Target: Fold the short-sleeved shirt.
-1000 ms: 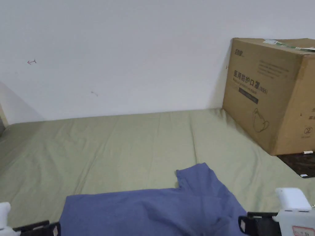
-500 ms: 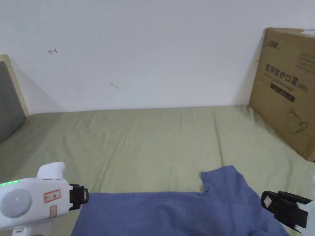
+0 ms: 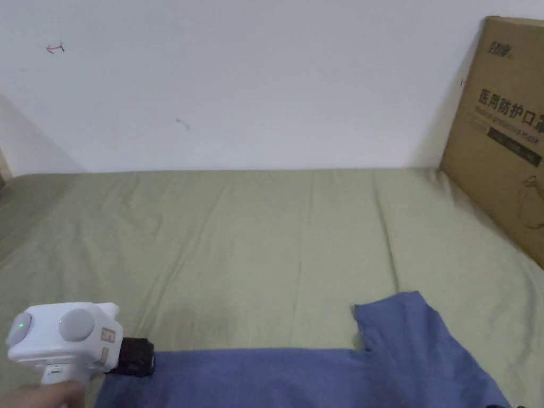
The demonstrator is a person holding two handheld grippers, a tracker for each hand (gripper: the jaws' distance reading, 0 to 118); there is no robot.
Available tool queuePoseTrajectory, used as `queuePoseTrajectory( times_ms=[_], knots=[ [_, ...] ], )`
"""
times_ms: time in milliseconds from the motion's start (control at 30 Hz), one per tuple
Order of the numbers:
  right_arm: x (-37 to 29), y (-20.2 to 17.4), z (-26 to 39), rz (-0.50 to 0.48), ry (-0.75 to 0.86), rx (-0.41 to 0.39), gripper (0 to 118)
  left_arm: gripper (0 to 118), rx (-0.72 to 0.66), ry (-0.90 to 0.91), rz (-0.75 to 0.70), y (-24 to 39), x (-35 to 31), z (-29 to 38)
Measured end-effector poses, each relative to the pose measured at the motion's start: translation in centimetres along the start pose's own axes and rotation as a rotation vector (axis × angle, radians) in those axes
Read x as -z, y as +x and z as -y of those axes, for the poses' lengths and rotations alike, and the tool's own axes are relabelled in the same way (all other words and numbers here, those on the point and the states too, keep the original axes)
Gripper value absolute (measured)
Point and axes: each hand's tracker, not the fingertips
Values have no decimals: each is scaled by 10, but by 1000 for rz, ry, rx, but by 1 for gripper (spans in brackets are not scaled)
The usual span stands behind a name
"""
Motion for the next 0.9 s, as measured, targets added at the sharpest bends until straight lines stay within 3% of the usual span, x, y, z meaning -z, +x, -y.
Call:
queuePoseTrajectory(
  times_ms=[67, 100, 133, 200, 233, 400, 433, 467, 500, 733, 867, 900],
  knots=[
    [5, 6, -2, 0, -11, 23, 0, 107, 47, 68, -48, 11, -13, 8],
    [8, 10, -4, -4, -13, 39, 0, 102, 97, 92, -43, 13, -16, 7],
    [11, 14, -7, -10, -15, 52, 0, 91, 131, 118, -50, 16, -26, 10],
    [21, 19, -19, 3, -37, 46, 0, 23, 156, 153, 16, 18, -45, 16],
    [29, 22, -30, 40, -52, 23, 0, 1, 149, 143, 92, 18, -54, 15],
    [100, 48, -96, 118, -105, -2, 2, 1, 171, 193, 90, 25, -99, 38],
    [121, 54, -110, 150, -162, 4, 28, 1, 154, 201, 106, 24, -106, 40],
    [141, 61, -118, 170, -192, 16, 87, 1, 137, 204, 118, 23, -111, 42],
    [158, 65, -124, 191, -191, 22, 108, 1, 121, 210, 127, 18, -112, 41],
    [261, 98, -140, 282, -418, 13, 107, 1, 90, 216, 152, 26, -136, 53],
    [248, 79, -138, 334, -418, -181, 86, 1, 84, 213, 145, 17, -129, 59],
    [240, 76, -140, 342, -405, -191, 71, 1, 76, 215, 147, 15, -129, 60]
  ],
)
